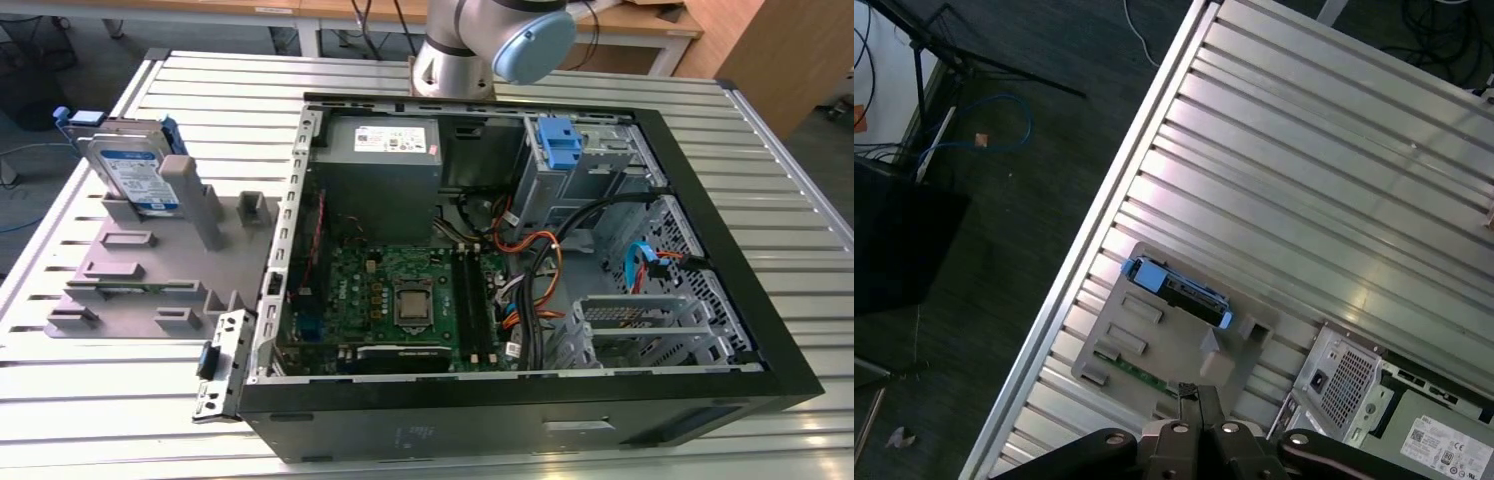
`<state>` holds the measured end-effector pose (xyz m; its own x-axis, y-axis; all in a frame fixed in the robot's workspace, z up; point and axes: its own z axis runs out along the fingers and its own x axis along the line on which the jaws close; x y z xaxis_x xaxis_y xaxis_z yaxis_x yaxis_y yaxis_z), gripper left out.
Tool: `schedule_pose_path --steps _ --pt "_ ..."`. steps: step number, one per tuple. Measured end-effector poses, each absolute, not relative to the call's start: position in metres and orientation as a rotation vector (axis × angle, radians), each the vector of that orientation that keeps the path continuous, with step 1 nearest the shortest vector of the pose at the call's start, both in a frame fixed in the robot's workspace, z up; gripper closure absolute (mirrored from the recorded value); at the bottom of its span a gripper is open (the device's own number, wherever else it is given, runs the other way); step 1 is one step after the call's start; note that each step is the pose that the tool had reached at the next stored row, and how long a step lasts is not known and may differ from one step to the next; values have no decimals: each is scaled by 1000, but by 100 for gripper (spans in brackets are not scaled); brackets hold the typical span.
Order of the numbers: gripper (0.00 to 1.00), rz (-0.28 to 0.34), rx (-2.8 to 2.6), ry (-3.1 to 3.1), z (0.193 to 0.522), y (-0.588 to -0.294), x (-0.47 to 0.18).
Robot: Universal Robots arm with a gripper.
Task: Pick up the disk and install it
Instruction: 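Pick up the disk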
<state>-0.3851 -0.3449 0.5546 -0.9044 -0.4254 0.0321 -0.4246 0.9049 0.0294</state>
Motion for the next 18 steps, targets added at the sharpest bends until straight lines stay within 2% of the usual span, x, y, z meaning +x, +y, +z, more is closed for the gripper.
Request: schedule_pose_path --steps 18 --pt "89 -31 785 -3002 552 -345 -385"
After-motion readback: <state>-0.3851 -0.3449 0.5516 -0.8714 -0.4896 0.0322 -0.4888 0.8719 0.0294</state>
